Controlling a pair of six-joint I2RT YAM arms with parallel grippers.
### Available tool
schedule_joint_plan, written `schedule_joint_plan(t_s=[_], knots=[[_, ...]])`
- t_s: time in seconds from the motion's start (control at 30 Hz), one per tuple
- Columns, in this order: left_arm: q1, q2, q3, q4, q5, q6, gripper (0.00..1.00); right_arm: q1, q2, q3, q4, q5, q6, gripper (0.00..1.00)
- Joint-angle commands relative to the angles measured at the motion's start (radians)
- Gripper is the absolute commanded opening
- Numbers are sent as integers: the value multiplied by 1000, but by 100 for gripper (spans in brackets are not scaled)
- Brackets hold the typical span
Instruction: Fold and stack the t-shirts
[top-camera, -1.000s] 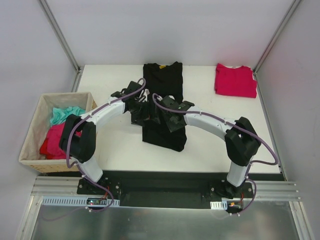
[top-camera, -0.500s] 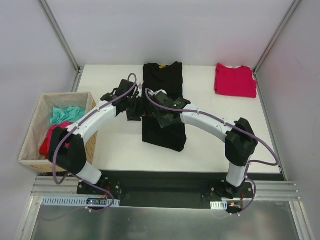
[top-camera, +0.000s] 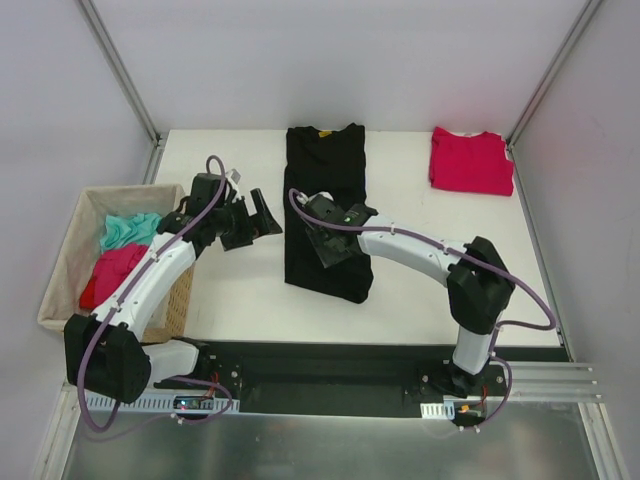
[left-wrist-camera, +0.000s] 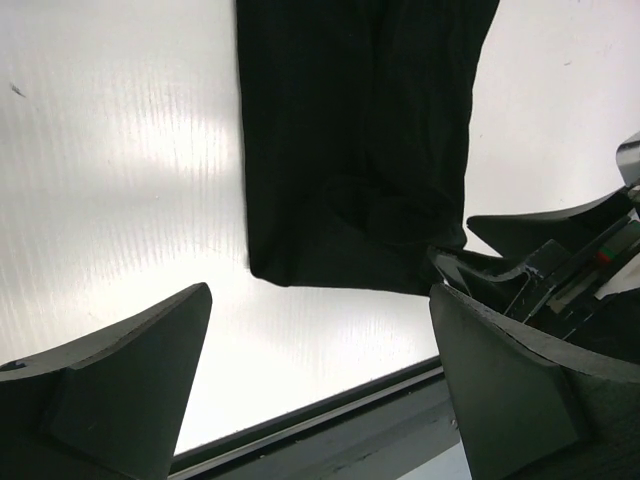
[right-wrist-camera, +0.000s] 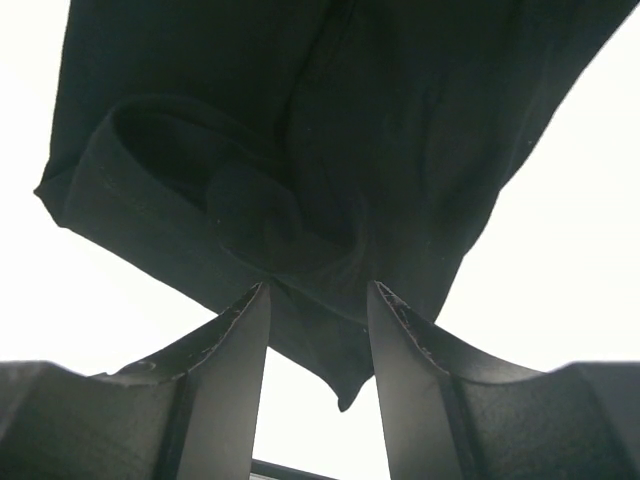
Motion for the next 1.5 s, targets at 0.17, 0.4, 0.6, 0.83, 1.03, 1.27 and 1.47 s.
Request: schedule_joint_plan(t_s=[0.17,0.4,0.6,0.83,1.03,1.27,1.47], knots=[[23,-31,-22,17,10,-13,93,5,78,8,68,-55,21,47],[35,-46,-30,16,10,-8,93,5,113,24,91,-76,7,32],[44,-44,-38,16,17,-7,93,4,77,-7,85,-65,15,1],[44,-37,-36,17,36,-13,93,30,-118,-123,47,11,17,1],[44,-40,-47,31,57,-24,93,54,-250,-235,5,79,32,1],[44,-37,-42,39,63,-25,94,112,-334,-361,-30,90,92,5],[44,-20,-33,43,72,-21,94,149,-316,-404,-63,137,116,88]])
